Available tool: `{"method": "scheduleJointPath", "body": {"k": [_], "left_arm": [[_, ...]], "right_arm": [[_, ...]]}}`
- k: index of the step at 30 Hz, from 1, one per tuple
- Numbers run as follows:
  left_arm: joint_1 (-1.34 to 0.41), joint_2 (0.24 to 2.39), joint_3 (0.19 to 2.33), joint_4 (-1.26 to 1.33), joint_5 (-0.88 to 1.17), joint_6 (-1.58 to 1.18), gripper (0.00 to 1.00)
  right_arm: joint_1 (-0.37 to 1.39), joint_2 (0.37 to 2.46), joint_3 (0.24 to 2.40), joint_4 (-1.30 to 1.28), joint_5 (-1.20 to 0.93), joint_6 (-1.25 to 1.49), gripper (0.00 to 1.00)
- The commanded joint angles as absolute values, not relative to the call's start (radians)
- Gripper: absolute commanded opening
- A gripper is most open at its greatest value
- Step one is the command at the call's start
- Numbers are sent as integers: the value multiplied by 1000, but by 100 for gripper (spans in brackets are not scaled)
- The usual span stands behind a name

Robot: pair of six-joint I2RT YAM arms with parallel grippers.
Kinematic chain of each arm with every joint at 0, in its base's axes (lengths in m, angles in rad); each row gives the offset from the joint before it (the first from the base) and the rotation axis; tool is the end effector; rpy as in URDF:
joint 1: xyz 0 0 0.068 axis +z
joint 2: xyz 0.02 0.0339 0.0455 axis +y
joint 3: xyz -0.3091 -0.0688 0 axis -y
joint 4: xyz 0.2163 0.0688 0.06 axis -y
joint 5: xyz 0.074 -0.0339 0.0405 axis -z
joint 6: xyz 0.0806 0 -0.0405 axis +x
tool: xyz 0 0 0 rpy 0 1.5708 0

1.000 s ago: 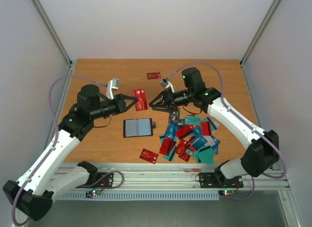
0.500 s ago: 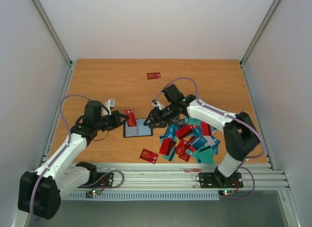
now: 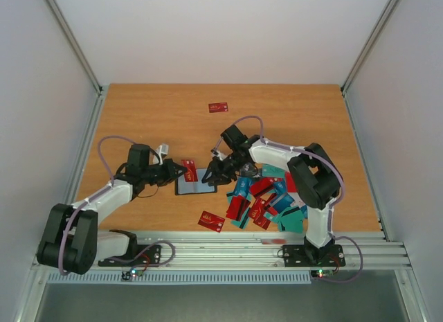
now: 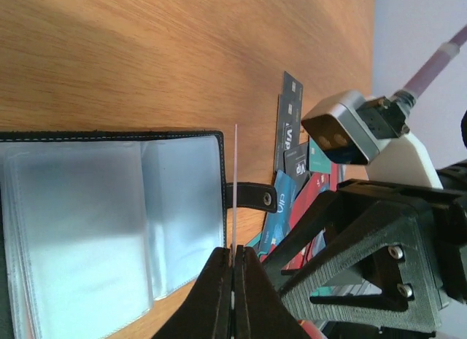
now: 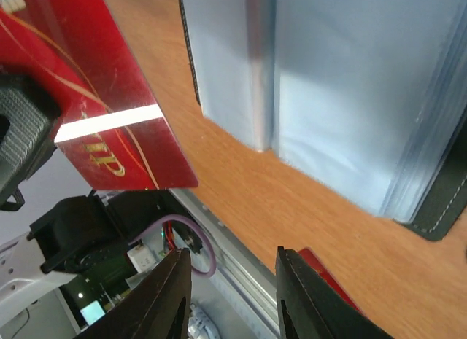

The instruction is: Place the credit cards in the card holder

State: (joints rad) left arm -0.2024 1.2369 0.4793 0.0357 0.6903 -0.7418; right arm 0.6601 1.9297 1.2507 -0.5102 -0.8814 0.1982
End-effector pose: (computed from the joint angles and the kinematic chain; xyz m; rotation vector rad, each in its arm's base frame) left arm 0.2045 -0.0944 0.2105 -0.2626 2.4078 -1.2569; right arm 0.2630 0.2829 0.1975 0.8758 -2.6271 -1.4044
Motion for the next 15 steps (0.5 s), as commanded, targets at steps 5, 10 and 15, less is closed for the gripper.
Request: {"method": "scheduleJointPath", "body": {"k": [5, 10, 15], "left_arm": [[-198, 1271, 503, 25, 691, -615, 0], [-198, 1297, 496, 21, 686, -588, 0], [-198, 1338, 506, 7, 681, -563, 0]], "right_arm": [[641, 2015, 1328, -528, -832, 173, 32], [608, 2028, 1313, -532, -811, 165, 30], [589, 2058, 1280, -497, -825, 168, 30]]}}
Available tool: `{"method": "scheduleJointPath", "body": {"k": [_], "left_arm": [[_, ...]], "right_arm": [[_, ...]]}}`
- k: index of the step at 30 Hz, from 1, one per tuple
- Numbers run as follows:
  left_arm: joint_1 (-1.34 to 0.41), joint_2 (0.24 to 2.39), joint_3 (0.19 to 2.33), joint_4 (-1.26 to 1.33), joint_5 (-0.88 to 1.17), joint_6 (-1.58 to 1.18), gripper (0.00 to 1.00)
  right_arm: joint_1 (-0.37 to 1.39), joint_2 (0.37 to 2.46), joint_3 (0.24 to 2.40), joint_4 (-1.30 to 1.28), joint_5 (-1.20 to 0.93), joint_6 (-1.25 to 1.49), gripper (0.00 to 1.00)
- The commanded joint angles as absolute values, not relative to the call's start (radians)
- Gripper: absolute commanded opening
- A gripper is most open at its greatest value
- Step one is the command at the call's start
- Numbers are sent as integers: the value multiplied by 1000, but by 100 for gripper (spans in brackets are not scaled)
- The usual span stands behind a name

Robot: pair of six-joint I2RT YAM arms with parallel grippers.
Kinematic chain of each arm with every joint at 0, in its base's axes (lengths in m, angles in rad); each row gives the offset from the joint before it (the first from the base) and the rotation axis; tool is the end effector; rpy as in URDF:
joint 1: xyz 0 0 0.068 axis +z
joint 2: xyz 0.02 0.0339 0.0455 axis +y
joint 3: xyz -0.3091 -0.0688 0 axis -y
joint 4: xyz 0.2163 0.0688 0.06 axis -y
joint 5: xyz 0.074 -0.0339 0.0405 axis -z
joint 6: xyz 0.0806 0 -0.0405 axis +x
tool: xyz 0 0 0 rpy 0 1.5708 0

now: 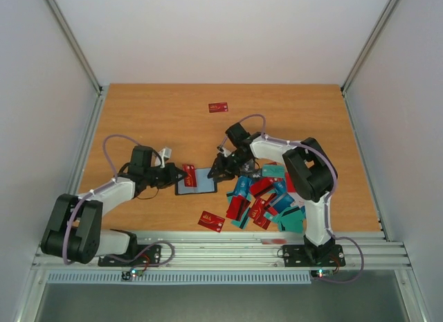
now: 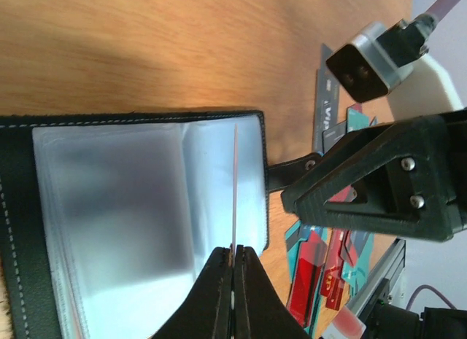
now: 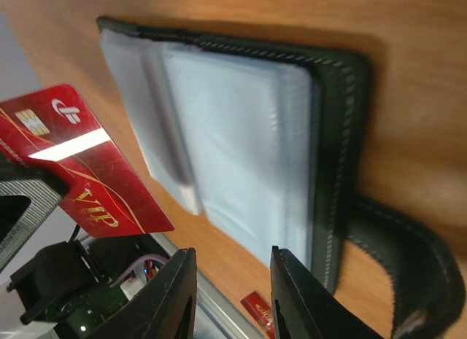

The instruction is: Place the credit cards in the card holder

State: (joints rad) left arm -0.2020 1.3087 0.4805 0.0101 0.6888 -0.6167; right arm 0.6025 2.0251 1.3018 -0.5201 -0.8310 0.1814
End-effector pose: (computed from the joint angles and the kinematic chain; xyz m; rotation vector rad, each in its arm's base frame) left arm 0.2087 -0.0950 0.1938 -0.1650 2.4762 -1.1950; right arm 0.2948 0.2750 0.1715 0.7876 -2.7054 -1.3231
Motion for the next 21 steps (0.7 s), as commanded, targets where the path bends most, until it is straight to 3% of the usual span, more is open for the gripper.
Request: {"method": "scheduleJointPath", "body": {"k": [1, 21], "left_arm": [[-198, 1346, 509, 5, 679, -556, 0], [-197, 1466, 545, -31, 717, -514, 0]], "right_arm": [[586, 2065, 1275, -492, -828, 170, 30], [575, 2108, 1246, -491, -829, 158, 29]]}}
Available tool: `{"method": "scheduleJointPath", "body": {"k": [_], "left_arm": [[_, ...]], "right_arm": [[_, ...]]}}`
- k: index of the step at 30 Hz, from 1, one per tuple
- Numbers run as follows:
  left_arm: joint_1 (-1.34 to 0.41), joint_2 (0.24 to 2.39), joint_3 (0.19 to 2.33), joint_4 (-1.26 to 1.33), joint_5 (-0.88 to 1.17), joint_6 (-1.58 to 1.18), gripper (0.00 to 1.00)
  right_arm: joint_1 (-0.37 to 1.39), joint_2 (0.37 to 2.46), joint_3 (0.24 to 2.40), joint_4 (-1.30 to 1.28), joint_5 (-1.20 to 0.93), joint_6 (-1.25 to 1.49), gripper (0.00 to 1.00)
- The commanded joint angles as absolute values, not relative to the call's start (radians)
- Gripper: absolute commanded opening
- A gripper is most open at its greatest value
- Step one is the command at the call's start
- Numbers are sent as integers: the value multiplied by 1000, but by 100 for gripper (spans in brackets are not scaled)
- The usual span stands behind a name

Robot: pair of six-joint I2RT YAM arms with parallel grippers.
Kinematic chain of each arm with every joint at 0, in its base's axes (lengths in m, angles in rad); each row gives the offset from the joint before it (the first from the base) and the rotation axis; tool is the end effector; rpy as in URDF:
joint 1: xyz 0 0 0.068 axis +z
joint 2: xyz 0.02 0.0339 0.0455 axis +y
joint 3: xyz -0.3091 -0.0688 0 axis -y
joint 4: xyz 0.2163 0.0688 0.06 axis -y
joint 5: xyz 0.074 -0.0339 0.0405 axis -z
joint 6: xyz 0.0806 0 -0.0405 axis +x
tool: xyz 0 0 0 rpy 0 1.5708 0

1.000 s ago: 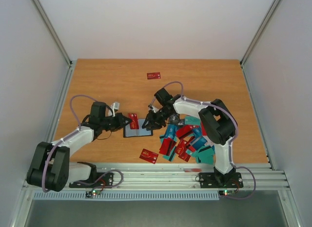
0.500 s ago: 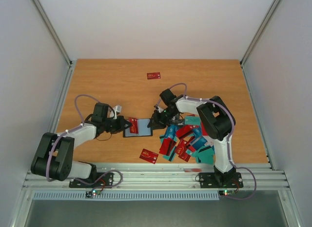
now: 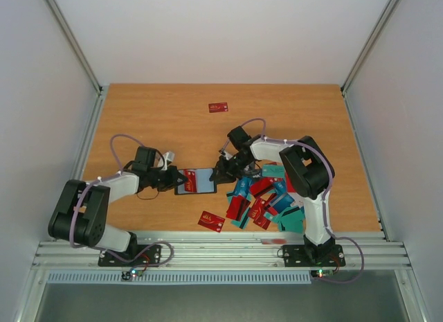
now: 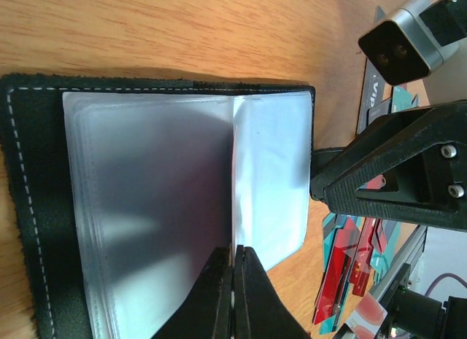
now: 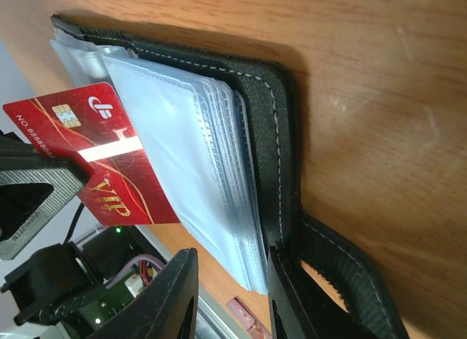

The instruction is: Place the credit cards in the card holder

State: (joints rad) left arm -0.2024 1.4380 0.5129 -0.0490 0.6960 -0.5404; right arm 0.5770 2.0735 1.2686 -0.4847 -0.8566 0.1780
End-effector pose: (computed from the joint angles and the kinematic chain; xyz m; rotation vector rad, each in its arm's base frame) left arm 0.2183 -0.0976 0.1709 -0.1512 2.6089 -1.1678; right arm 0.2997 0.2678 0.1482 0.7248 -2.6811 -1.3209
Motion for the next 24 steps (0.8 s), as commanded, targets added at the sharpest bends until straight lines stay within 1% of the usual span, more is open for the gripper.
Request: {"method": "scheduleJointPath", "body": {"k": [1, 24], "left_arm": [[-198, 1471, 546, -30, 720, -515, 0], [-199, 1532, 577, -12, 753, -531, 0]], "right_arm": [[575, 2108, 1246, -491, -830, 158, 29], [570, 2124, 1239, -494, -848, 135, 28]]}}
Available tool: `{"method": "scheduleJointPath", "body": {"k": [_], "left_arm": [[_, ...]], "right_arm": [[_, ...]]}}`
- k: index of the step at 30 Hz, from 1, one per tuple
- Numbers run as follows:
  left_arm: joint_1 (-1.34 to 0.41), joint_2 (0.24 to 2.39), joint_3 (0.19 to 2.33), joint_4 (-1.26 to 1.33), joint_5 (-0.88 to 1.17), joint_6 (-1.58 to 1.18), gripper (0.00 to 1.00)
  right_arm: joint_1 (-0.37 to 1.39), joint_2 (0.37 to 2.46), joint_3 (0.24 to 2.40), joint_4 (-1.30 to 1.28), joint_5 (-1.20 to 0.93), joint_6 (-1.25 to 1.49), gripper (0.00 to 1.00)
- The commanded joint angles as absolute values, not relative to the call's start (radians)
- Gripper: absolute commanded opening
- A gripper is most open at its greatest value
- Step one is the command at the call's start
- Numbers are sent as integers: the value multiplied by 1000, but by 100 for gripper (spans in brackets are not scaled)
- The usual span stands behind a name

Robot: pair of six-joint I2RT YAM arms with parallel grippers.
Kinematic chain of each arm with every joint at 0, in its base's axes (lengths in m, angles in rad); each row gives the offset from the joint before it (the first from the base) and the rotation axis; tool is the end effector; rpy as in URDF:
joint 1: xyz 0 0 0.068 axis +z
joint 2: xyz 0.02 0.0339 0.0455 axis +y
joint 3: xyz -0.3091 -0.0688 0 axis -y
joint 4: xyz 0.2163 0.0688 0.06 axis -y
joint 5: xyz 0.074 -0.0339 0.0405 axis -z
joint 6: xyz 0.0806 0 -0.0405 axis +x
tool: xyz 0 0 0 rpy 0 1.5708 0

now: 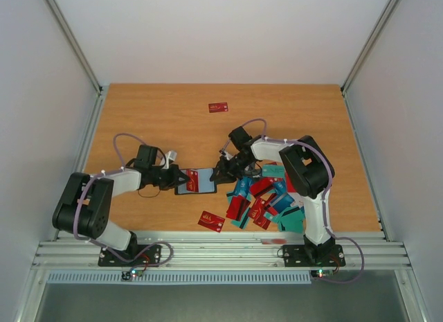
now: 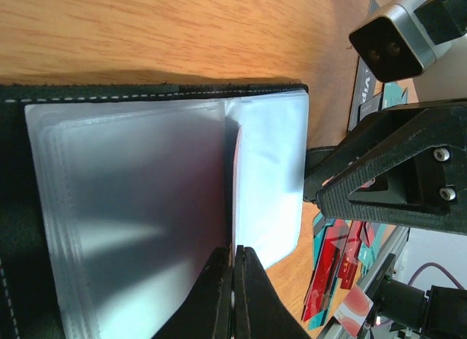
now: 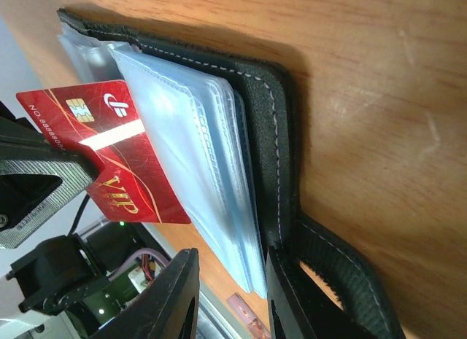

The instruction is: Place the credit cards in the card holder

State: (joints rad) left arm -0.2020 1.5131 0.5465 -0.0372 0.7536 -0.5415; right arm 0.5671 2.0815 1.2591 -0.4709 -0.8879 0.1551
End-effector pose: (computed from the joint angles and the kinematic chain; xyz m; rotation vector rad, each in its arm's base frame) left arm 0.2297 -0.1033 0.1662 -0.1448 2.6310 -1.2421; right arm 0.3008 0.2657 0.1454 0.7417 -2.6559 -1.3600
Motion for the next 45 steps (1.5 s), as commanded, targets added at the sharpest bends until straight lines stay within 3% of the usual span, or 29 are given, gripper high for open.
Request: {"method": "scheduleJointPath", "body": {"k": [1, 45], "left_arm": [[-199, 1535, 580, -13, 752, -531, 0], [-290, 1610, 610, 31, 718, -589, 0]], "right_arm": [[571, 2125, 1239, -495, -850, 134, 28], [561, 2132, 1225, -494, -880, 128, 27]]}}
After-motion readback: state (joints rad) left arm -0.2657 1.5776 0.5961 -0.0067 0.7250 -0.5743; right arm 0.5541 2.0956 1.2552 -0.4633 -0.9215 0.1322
